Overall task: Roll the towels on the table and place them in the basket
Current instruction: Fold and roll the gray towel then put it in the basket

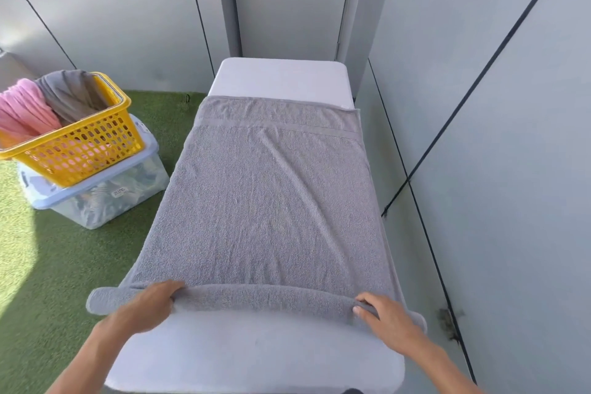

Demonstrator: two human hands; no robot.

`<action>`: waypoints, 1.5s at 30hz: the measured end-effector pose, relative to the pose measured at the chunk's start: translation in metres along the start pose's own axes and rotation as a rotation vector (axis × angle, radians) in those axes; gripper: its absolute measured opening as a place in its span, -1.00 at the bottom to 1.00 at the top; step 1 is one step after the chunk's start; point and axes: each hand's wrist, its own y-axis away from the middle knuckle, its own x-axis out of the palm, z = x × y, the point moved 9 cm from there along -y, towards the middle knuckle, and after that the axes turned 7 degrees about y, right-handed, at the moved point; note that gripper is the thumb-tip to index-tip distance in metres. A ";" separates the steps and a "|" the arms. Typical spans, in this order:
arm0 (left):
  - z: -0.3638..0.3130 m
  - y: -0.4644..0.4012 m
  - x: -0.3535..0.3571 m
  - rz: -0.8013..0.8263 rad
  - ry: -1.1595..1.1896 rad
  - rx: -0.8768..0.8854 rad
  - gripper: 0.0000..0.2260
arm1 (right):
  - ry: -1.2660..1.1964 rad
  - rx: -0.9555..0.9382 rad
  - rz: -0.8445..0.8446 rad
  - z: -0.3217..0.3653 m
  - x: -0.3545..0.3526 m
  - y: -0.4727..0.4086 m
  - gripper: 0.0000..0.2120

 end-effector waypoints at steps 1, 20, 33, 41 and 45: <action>0.004 -0.002 -0.001 0.032 0.023 -0.036 -0.67 | 0.005 0.003 0.000 -0.001 0.000 -0.002 -0.88; -0.019 0.030 -0.014 -0.290 -0.038 0.252 -0.67 | 0.385 0.030 -0.251 0.004 0.009 0.014 -0.70; -0.011 0.058 -0.018 -0.534 -0.093 0.365 -0.64 | 0.412 0.093 -0.383 0.021 0.011 0.035 -0.50; 0.000 0.017 -0.026 -0.343 -0.081 0.241 -0.63 | 0.471 0.141 -0.124 0.022 -0.005 0.001 -0.65; 0.021 -0.002 -0.028 -0.026 0.154 0.081 -0.57 | 0.189 0.210 0.072 0.003 -0.007 -0.008 -0.67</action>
